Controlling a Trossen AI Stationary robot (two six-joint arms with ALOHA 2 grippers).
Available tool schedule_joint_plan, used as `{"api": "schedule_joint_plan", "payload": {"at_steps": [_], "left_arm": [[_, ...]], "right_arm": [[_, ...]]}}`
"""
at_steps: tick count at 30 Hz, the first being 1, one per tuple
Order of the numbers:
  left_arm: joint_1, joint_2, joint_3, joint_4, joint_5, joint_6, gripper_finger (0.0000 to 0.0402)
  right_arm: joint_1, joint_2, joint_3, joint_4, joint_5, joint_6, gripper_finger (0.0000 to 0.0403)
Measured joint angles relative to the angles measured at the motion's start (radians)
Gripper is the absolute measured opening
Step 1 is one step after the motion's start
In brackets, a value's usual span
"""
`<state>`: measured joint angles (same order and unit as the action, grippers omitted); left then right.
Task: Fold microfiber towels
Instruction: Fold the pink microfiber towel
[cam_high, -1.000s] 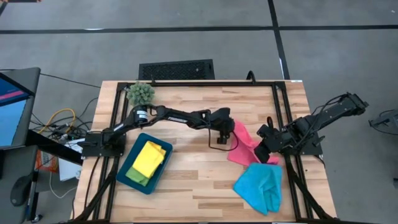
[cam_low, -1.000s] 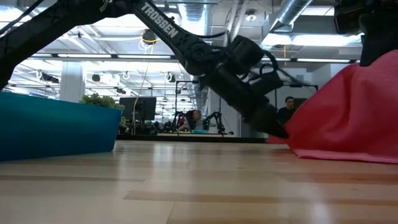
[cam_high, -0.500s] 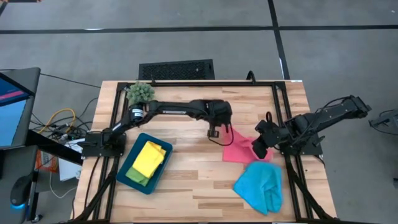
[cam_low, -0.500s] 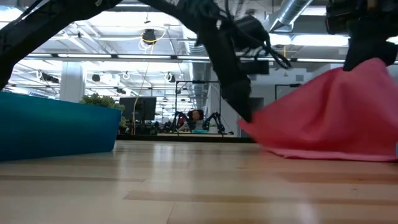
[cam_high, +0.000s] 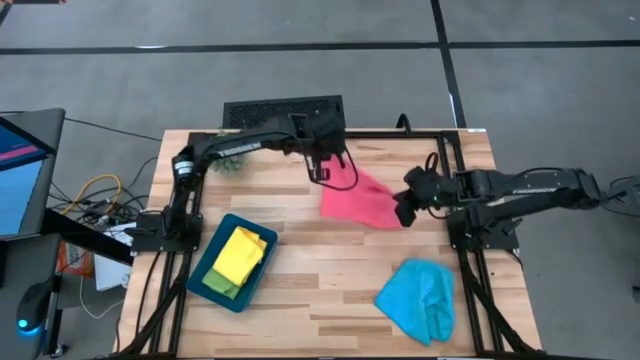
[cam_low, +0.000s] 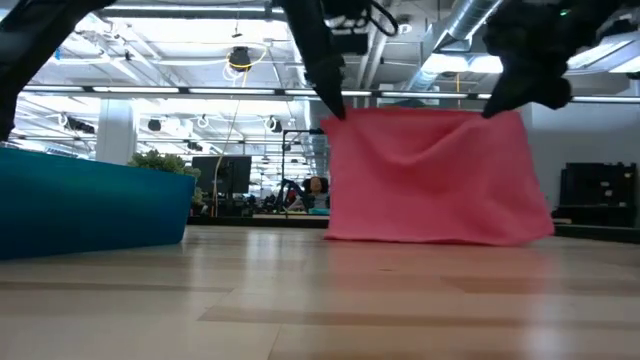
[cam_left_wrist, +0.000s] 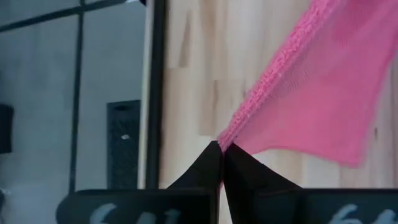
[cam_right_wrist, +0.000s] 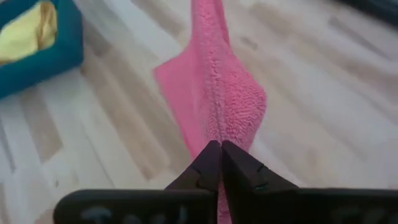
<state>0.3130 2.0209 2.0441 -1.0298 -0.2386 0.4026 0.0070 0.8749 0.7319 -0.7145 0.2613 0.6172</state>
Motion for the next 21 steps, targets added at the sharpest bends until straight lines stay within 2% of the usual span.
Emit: {"api": "schedule_joint_plan", "payload": {"at_steps": [5, 9, 17, 21], "left_arm": [[0.010, -0.027, 0.000, -0.016, 0.022, -0.017, 0.0000], [-0.002, -0.027, -0.001, -0.039, 0.060, -0.044, 0.0000], [-0.032, -0.023, -0.037, -0.079, 0.076, -0.043, 0.0000], [-0.032, -0.023, -0.037, -0.077, 0.075, -0.054, 0.0000]], "right_arm": [[-0.082, 0.005, 0.000, 0.093, -0.078, -0.106, 0.0039], [-0.117, 0.032, 0.000, 0.098, -0.152, -0.150, 0.0055], [-0.099, 0.102, 0.000, 0.095, -0.184, -0.278, 0.0141], [-0.100, 0.141, 0.000, 0.100, -0.184, -0.289, 0.0184]]}}
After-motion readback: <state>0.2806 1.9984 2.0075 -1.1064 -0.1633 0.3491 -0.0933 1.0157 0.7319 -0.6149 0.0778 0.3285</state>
